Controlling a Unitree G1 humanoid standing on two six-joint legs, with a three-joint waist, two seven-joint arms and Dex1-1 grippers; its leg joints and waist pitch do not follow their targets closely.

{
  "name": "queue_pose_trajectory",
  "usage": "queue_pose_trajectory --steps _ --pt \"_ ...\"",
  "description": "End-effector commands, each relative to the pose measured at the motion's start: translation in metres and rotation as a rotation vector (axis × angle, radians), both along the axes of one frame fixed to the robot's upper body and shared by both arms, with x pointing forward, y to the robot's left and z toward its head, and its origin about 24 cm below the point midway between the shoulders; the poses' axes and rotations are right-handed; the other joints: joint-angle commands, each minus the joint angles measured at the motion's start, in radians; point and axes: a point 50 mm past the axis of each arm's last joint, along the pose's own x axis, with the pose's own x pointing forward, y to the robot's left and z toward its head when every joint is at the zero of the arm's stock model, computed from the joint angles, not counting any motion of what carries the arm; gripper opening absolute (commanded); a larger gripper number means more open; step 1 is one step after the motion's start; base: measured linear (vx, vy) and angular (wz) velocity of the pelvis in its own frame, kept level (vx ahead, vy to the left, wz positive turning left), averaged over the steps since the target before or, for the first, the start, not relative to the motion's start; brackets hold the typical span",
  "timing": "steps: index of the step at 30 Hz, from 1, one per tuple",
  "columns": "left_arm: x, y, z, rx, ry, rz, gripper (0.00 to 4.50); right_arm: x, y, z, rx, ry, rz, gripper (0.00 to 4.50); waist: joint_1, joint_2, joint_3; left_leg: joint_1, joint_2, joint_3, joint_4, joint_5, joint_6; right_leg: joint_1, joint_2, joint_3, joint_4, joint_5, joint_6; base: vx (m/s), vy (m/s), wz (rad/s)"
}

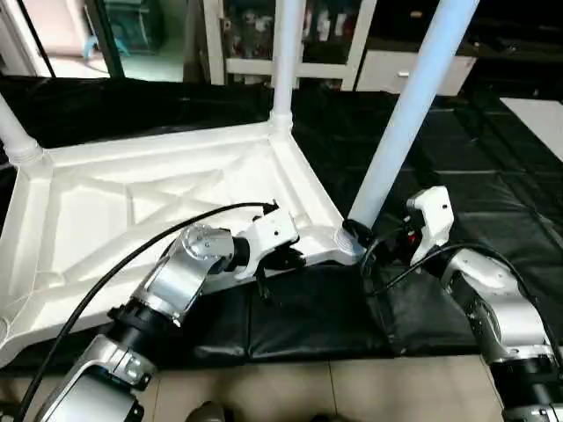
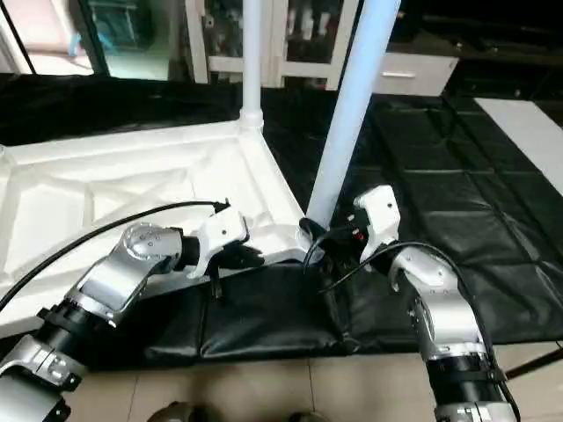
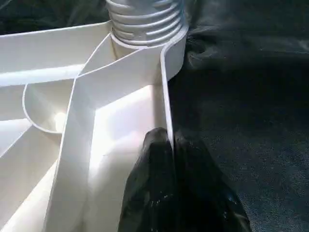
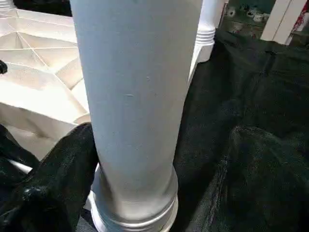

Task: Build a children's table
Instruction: Rotate leg to tighten

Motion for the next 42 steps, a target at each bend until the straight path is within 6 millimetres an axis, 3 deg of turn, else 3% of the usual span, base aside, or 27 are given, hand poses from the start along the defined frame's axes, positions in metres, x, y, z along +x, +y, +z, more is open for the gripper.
queue_pose_trajectory --steps 1,8,20,42 --pt "-0.012 -0.011 0.007 -0.089 0.014 -0.114 0.0 -0.001 -0.021 0.014 -0.013 -0.031 -0.038 4.45 -0.002 -0.007 -0.076 0.035 0.076 -0.042 -0.082 -0.33 -0.018 0.033 -0.081 0.058 -0.077 -0.407 -0.159 0.0 0.0 0.0" --pt "-0.014 -0.011 0.01 -0.106 0.017 -0.16 0.0 -0.015 -0.021 0.002 -0.01 0.08 0.151 4.45 0.017 -0.003 -0.079 0.034 0.074 -0.034 -0.075 -0.265 0.017 0.037 -0.08 0.061 -0.068 -0.313 -0.189 0.0 0.0 0.0" --pt "-0.015 -0.009 0.006 -0.087 0.022 -0.145 0.0 -0.018 -0.019 -0.007 0.057 0.125 0.223 4.45 0.016 -0.005 -0.08 0.034 0.074 -0.036 -0.074 -0.271 0.02 0.037 -0.08 0.058 -0.07 -0.348 -0.18 0.0 0.0 0.0" --pt "-0.018 -0.007 0.002 -0.06 0.033 -0.162 0.0 -0.013 -0.014 -0.013 0.039 0.133 0.282 2.6 0.016 -0.004 -0.081 0.034 0.074 -0.035 -0.072 -0.255 0.028 0.039 -0.079 0.057 -0.066 -0.316 -0.202 0.0 0.0 0.0"
